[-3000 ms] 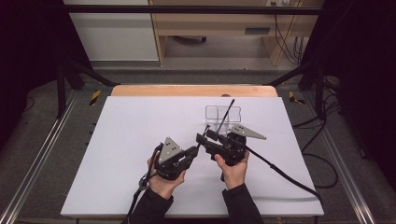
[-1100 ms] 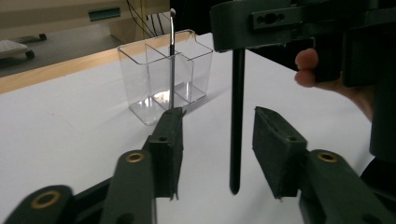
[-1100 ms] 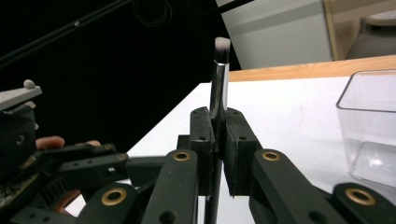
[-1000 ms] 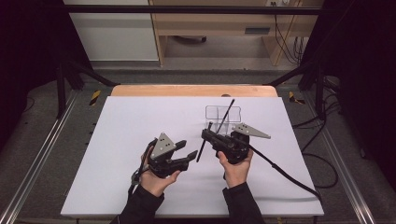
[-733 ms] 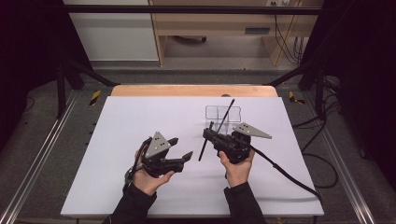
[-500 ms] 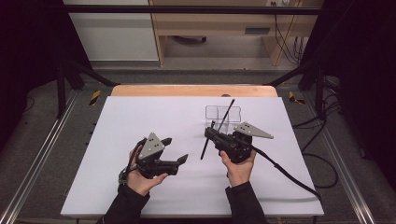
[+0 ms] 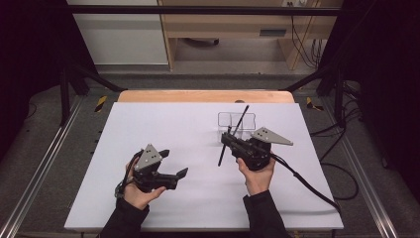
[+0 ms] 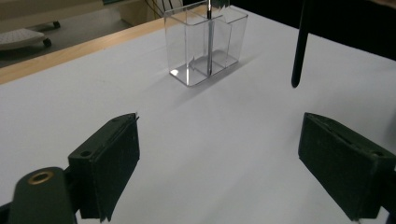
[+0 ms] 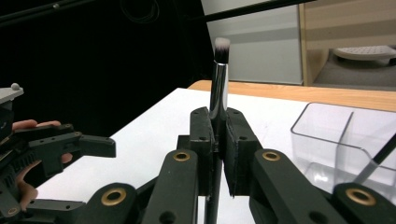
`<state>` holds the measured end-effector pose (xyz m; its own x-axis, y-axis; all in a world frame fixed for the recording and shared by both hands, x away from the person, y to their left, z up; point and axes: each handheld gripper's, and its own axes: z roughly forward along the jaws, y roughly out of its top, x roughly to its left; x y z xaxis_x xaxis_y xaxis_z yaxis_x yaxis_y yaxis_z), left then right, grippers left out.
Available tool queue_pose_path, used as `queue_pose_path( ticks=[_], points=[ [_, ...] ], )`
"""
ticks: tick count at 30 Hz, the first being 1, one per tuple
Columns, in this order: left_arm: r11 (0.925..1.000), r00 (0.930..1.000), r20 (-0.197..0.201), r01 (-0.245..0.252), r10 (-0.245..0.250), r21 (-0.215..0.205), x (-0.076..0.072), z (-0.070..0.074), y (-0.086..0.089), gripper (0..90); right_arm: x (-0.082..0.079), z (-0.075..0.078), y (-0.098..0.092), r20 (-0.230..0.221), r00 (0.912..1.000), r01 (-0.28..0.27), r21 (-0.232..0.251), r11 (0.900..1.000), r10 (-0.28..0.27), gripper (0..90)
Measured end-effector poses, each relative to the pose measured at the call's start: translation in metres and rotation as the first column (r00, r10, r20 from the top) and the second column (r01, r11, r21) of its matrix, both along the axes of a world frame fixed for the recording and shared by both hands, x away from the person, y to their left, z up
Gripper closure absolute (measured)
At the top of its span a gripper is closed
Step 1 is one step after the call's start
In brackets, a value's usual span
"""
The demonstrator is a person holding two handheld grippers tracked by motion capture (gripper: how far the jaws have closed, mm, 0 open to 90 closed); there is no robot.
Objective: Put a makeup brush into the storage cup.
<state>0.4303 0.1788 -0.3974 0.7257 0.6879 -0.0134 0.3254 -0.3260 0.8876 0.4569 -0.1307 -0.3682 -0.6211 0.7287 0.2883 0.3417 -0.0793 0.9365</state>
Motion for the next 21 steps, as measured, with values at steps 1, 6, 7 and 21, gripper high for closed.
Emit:
queue_pose_path(
  ticks=[1,6,7,21],
  points=[
    [1.0000,1.0000,-0.001,0.000,0.000,0.003,0.000,-0.001,0.001,11.0,0.000,0.000,-0.001,0.004,1.0000,0.003,-0.005,1.000,-0.003,84.0],
    [0.9998,0.9999,-0.009,-0.009,0.009,0.020,0.001,-0.003,0.008,9.3,0.003,0.002,-0.003,0.017,0.9998,0.014,-0.029,0.999,-0.014,84.0],
    [0.9996,0.9999,-0.011,-0.011,0.011,0.027,0.001,-0.004,0.009,8.8,0.004,0.002,-0.004,0.017,0.9997,0.016,-0.033,0.999,-0.015,84.0],
    [0.9984,0.9990,-0.012,-0.043,0.043,0.038,0.003,-0.010,0.025,7.4,0.018,0.007,-0.010,0.041,0.9980,0.051,-0.074,0.996,-0.048,84.0]
  ],
)
